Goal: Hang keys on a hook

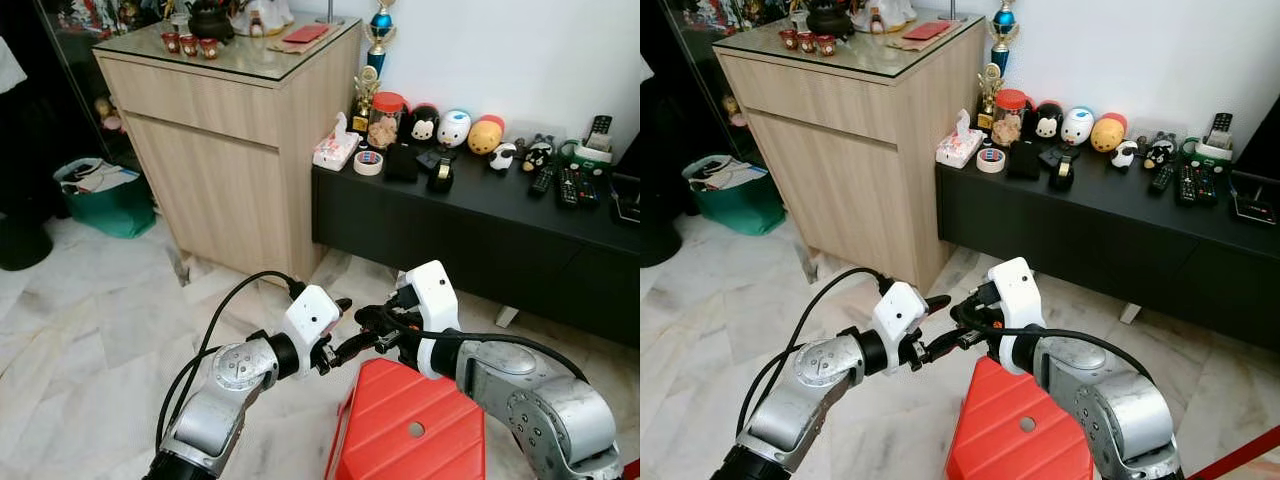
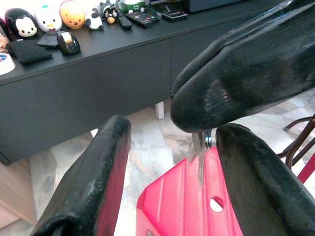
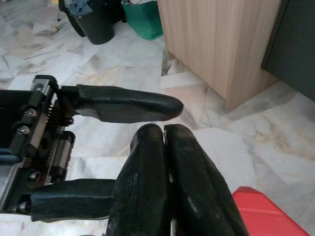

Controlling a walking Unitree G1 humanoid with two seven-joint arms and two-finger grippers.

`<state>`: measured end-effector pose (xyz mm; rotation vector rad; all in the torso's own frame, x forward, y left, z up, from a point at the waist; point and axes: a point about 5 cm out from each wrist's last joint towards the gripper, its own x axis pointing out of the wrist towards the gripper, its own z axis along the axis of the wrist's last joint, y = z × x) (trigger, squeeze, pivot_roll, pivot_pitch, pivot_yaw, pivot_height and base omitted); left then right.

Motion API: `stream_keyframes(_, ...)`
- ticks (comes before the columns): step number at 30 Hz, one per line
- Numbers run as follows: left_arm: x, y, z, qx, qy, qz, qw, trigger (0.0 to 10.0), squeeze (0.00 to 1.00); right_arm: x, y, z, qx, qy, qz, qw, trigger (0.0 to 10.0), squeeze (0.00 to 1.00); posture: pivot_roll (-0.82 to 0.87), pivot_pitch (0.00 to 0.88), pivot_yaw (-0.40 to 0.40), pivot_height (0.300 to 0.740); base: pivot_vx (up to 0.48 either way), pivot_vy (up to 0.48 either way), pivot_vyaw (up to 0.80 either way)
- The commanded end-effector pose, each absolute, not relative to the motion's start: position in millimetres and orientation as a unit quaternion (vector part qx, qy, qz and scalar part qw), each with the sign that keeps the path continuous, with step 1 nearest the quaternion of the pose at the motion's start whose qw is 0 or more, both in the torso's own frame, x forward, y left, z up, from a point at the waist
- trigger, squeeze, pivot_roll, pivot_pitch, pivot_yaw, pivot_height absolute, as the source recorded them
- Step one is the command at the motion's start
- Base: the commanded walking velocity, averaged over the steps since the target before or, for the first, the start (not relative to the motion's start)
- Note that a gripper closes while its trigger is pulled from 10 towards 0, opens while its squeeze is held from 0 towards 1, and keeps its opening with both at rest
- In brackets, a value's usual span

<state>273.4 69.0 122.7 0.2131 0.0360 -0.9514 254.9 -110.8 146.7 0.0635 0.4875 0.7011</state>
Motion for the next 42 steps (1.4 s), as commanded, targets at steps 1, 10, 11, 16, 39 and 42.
stream_keyframes(1,275.8,65.5,126.6,0.112,0.010,-0.463,0.879,10.0,0.00,253.8,-109.2,155.7,0.026,0.224,0.352,0.908,10.0,0.00,0.00,0.000,-0.078,0.740,0.000,0.000,0.00)
stream_keyframes(10,276.9,61.7,126.5,0.109,0.008,-0.464,0.879,0.0,0.00,254.0,-110.2,157.2,0.024,0.225,0.357,0.907,10.0,0.00,0.00,0.000,-0.087,0.740,0.000,0.000,0.00)
stream_keyframes(11,277.0,61.2,126.6,0.108,0.008,-0.464,0.879,0.0,0.00,254.2,-110.4,157.1,0.025,0.225,0.356,0.907,10.0,0.00,0.00,0.000,-0.093,0.740,0.000,0.000,0.00)
stream_keyframes(16,278.0,59.4,126.6,0.107,0.008,-0.464,0.879,0.0,0.00,255.4,-111.4,157.5,0.023,0.226,0.355,0.907,10.0,0.00,0.00,0.000,-0.096,0.740,0.000,0.000,0.00)
stream_keyframes(39,279.6,59.9,126.3,0.090,0.004,-0.454,0.886,0.0,0.00,259.1,-114.5,153.8,0.053,0.229,0.335,0.913,10.0,0.00,0.00,0.000,-0.096,0.740,0.000,0.000,0.00)
stream_keyframes(42,279.4,60.6,126.7,0.091,0.002,-0.452,0.887,0.0,0.00,261.5,-119.0,149.9,0.067,0.233,0.317,0.917,10.0,0.00,0.00,0.000,-0.097,0.740,0.000,0.000,0.00)
